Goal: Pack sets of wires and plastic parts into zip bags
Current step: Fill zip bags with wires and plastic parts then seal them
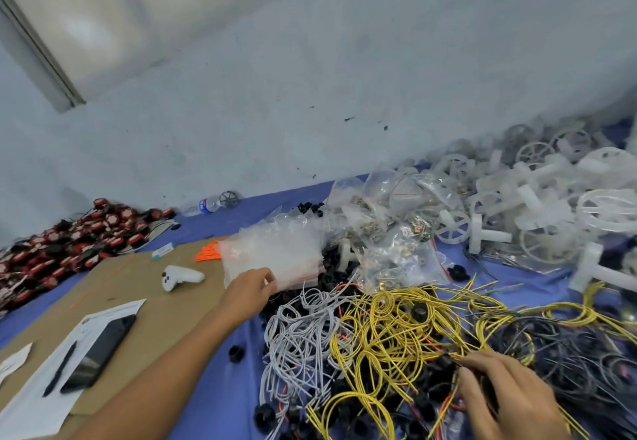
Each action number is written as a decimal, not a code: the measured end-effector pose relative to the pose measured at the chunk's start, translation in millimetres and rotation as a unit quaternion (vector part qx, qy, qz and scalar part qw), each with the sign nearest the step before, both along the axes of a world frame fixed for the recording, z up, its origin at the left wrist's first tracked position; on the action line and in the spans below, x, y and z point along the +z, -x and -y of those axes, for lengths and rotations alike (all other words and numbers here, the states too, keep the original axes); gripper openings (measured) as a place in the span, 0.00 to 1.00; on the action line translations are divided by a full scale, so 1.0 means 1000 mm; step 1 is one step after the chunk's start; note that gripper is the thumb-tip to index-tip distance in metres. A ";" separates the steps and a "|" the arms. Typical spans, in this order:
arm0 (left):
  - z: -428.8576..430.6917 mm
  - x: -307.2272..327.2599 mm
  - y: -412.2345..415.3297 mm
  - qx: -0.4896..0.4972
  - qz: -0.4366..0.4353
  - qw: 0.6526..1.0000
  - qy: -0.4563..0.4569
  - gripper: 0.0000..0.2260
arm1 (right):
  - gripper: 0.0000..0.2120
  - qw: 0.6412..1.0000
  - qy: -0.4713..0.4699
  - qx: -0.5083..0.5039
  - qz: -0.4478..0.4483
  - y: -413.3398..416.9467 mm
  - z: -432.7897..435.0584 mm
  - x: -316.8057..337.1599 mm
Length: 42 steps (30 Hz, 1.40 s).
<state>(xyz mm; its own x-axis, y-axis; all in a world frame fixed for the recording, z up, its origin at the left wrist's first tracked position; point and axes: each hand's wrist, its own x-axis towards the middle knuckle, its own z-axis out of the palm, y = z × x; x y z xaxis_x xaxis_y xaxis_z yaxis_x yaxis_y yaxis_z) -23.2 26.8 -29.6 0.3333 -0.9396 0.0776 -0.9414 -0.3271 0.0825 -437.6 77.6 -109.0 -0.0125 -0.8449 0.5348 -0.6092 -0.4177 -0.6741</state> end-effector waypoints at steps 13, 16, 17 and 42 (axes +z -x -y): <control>-0.035 -0.020 0.021 -0.010 -0.105 0.994 0.031 0.01 | 0.12 0.999 -0.009 0.015 -0.038 0.002 0.000 -0.005; -0.037 -0.021 0.017 -0.030 -0.161 0.985 0.054 0.03 | 0.06 0.997 0.008 0.004 -0.072 -0.001 0.002 -0.003; -0.037 -0.023 0.015 -0.034 -0.186 0.980 0.063 0.03 | 0.07 0.996 0.009 0.005 -0.083 -0.002 0.003 -0.003; -0.101 -0.011 0.075 -0.103 -0.209 0.955 0.181 0.15 | 0.07 0.987 -0.134 0.028 -0.082 -0.026 -0.008 0.035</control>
